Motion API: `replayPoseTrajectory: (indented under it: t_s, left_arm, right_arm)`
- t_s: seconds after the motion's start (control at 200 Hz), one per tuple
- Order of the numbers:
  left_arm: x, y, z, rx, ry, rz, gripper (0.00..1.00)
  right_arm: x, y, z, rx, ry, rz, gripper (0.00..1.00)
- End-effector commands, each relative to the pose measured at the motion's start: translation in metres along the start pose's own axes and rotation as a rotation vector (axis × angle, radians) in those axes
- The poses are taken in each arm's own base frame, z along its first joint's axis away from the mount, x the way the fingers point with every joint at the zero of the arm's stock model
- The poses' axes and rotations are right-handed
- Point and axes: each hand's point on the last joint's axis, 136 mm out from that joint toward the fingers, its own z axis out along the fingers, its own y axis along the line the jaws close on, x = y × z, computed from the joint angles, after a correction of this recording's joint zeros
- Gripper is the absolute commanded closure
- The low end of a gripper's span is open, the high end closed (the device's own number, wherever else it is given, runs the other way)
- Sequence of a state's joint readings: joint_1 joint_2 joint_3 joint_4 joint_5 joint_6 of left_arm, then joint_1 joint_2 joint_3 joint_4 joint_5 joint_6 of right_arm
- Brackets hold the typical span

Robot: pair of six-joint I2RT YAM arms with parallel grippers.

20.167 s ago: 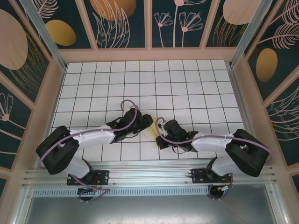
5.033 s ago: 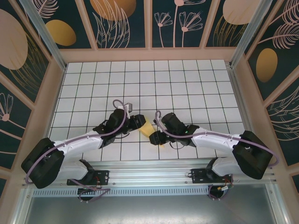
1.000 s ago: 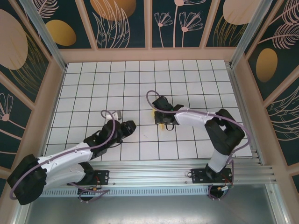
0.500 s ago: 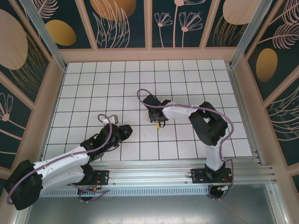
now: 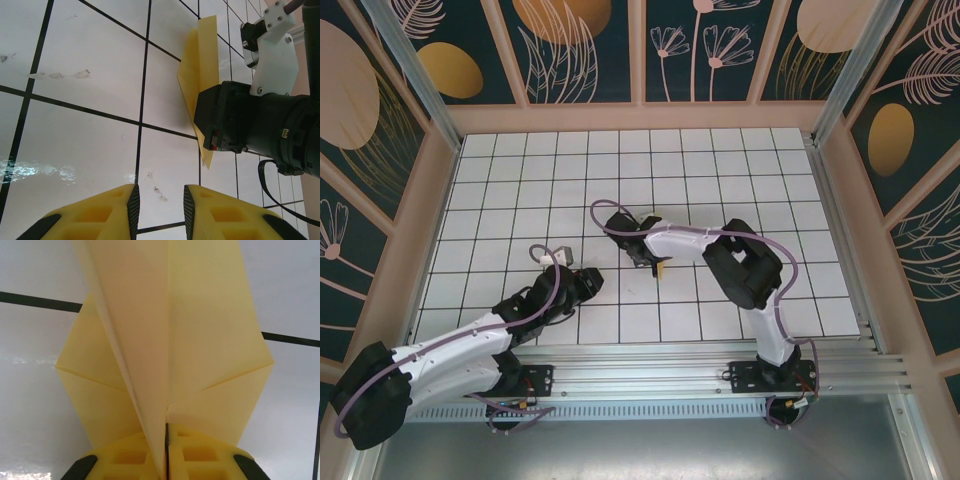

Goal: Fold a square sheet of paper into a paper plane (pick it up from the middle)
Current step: Move a paper plane to the center of the table.

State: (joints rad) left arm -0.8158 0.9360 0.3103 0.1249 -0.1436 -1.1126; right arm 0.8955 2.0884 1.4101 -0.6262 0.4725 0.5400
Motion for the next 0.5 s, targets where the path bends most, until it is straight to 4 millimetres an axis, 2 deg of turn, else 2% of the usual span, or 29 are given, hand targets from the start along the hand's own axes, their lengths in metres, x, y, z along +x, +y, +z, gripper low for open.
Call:
replayPoseTrajectory:
  t_s: [0.0,0.105,0.28,0.38,0.495]
  left_arm:
    - [-0.005,-0.005,-0.002,-0.004,-0.015,0.011,0.69]
    - [-0.008,-0.006,-0.003,-0.007,-0.023,0.016,0.68]
    - [-0.012,-0.011,-0.005,-0.01,-0.034,0.033,0.66]
    - [-0.015,-0.01,-0.007,-0.022,-0.043,0.048,0.65]
    - [-0.02,-0.008,-0.009,-0.053,-0.066,0.076,0.64]
  right_arm:
    - [0.043,-0.009,0.031,-0.008,0.18,0.003,0.87]
    - [0.015,-0.014,0.006,-0.057,0.117,0.04,0.83]
    - [-0.01,-0.014,-0.034,-0.15,0.056,0.069,0.64]
    - [-0.02,-0.023,-0.058,-0.171,0.012,0.089,0.59]
    - [-0.038,-0.041,-0.1,-0.205,-0.096,0.122,0.56]
